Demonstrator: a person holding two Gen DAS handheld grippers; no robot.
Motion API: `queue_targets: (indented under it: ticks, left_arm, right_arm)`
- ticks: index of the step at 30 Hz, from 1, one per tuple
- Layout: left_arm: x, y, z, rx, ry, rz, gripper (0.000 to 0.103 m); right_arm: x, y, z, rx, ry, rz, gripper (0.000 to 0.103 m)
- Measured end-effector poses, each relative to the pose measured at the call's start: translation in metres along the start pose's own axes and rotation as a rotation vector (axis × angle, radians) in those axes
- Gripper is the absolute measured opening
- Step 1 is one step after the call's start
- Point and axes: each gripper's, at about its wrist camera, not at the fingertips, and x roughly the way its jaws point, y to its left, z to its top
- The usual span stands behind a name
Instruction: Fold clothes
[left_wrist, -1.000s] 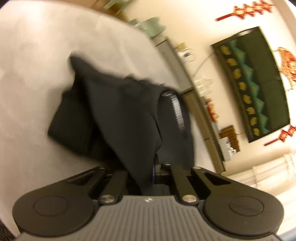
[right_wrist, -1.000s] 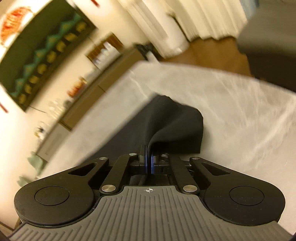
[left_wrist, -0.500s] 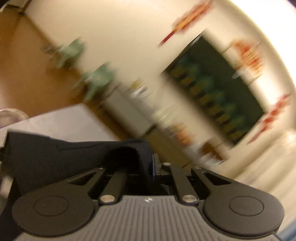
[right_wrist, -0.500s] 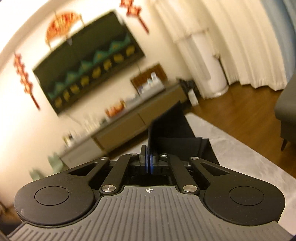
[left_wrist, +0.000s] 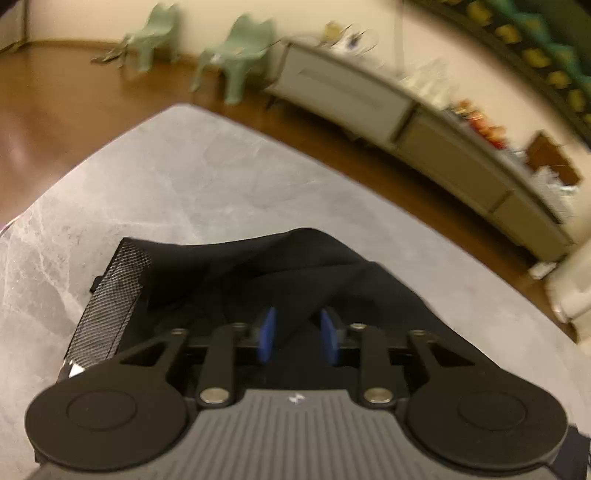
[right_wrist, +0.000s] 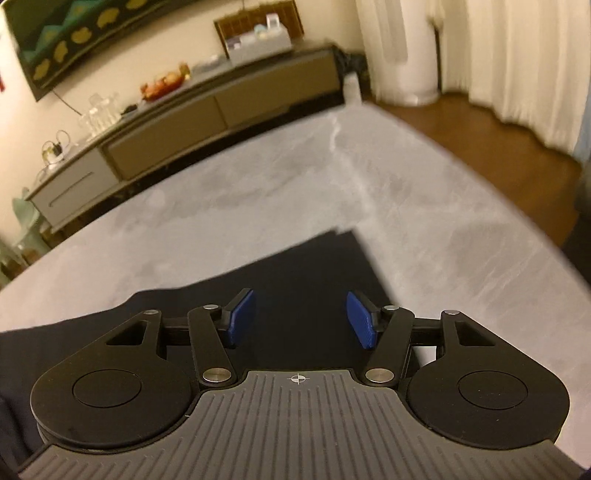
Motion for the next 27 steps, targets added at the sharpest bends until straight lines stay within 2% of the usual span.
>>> queue_targets:
  ticks: [1, 3, 4, 6, 7, 9, 10, 11, 12, 13, 15, 16, 17, 18, 20, 22, 23, 24, 25, 27]
  left_arm:
    - [-0.009, 0.007, -0.006, -0.002, -0.012, -0.025, 0.035]
    - [-0.016, 0.029, -0.020, -0.003, -0.004, -0.055, 0.043]
    - [-0.018, 0.040, -0.027, -0.002, 0.003, -0.068, 0.044]
    - [-0.011, 0.060, -0.044, -0.001, 0.048, -0.061, 0.044]
    - [-0.007, 0.071, -0.051, -0.007, 0.067, -0.040, 0.043]
    - [-0.001, 0.096, -0.058, -0.034, 0.062, 0.069, 0.039]
    - [0.000, 0.110, -0.058, -0.056, 0.034, 0.117, 0.020]
    - [-0.001, 0.124, -0.056, -0.083, -0.001, 0.156, 0.009]
    - [-0.002, 0.137, -0.054, -0.121, -0.014, 0.171, 0.004]
    - [-0.006, 0.144, -0.053, -0.151, -0.016, 0.161, 0.004]
    - [-0.018, 0.152, -0.054, -0.194, -0.021, 0.128, 0.007]
    - [-0.027, 0.148, -0.056, -0.172, -0.039, 0.112, 0.027]
    - [-0.036, 0.139, -0.058, -0.124, -0.065, 0.097, 0.042]
    - [-0.046, 0.130, -0.060, -0.076, -0.091, 0.081, 0.044]
    - [-0.056, 0.117, -0.065, 0.003, -0.099, 0.002, 0.045]
    - [-0.050, 0.110, -0.070, 0.046, -0.056, -0.032, 0.045]
    - [-0.042, 0.111, -0.073, 0.057, -0.019, -0.024, 0.045]
    - [-0.033, 0.114, -0.074, 0.061, 0.010, 0.010, 0.045]
    - [-0.027, 0.120, -0.076, 0.053, 0.023, 0.063, 0.044]
    - [-0.029, 0.141, -0.077, -0.015, 0.001, 0.131, 0.021]
  right_arm:
    - [-0.001, -0.002, -0.002, -0.008, 0.020, 0.020, 0.067]
    - [-0.001, -0.005, -0.007, -0.027, 0.070, 0.067, 0.068]
    - [0.000, -0.005, -0.012, -0.046, 0.098, 0.093, 0.068]
    - [-0.002, -0.003, -0.020, -0.134, 0.097, 0.079, 0.068]
    - [-0.004, -0.003, -0.023, -0.176, 0.097, 0.053, 0.068]
    - [-0.007, -0.004, -0.029, -0.240, 0.094, -0.053, 0.067]
    - [-0.009, -0.007, -0.035, -0.283, 0.072, -0.155, 0.078]
    - [-0.013, -0.009, -0.038, -0.304, 0.051, -0.228, 0.084]
    - [-0.020, -0.010, -0.040, -0.298, 0.033, -0.264, 0.083]
    - [-0.028, -0.012, -0.042, -0.291, 0.015, -0.300, 0.082]
    - [-0.042, -0.015, -0.045, -0.279, -0.021, -0.372, 0.071]
    - [-0.049, -0.016, -0.046, -0.272, -0.039, -0.408, 0.057]
    - [-0.059, -0.013, -0.049, -0.271, -0.065, -0.409, 0.059]
    - [-0.073, -0.004, -0.052, -0.273, -0.096, -0.351, 0.060]
    - [-0.090, 0.019, -0.068, -0.273, -0.101, -0.183, 0.072]
    - [-0.084, 0.040, -0.090, -0.328, -0.017, -0.074, 0.074]
    - [-0.075, 0.047, -0.099, -0.364, 0.039, -0.096, 0.072]
    - [-0.064, 0.050, -0.106, -0.398, 0.081, -0.159, 0.069]
    - [-0.058, 0.051, -0.109, -0.417, 0.089, -0.234, 0.076]
    - [-0.057, 0.058, -0.103, -0.439, 0.044, -0.449, 0.054]
